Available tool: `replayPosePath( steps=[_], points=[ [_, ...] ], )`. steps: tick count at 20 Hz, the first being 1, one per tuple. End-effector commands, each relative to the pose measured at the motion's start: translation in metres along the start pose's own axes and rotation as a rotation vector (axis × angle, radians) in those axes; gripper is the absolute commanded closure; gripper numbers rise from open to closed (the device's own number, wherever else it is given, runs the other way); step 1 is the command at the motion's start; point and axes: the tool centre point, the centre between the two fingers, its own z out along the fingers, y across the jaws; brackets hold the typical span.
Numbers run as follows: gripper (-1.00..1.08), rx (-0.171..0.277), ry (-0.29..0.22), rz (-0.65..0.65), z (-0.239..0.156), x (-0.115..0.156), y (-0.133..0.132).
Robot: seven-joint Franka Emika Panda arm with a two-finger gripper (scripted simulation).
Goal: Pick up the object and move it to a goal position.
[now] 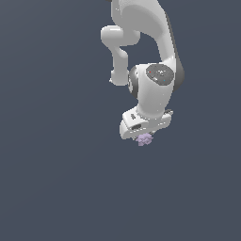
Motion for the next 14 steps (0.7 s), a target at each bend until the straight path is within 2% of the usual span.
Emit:
replayPosePath(
  steps=[1, 7, 14],
  points=[
    [1.08, 0.0, -0.001, 0.001, -0.012, 0.015, -0.012],
    [1.08, 0.0, -0.001, 0.001, -0.032, 0.042, -0.031],
    [1.08, 0.0, -0.001, 0.001, -0.043, 0.058, -0.042]
  ],
)
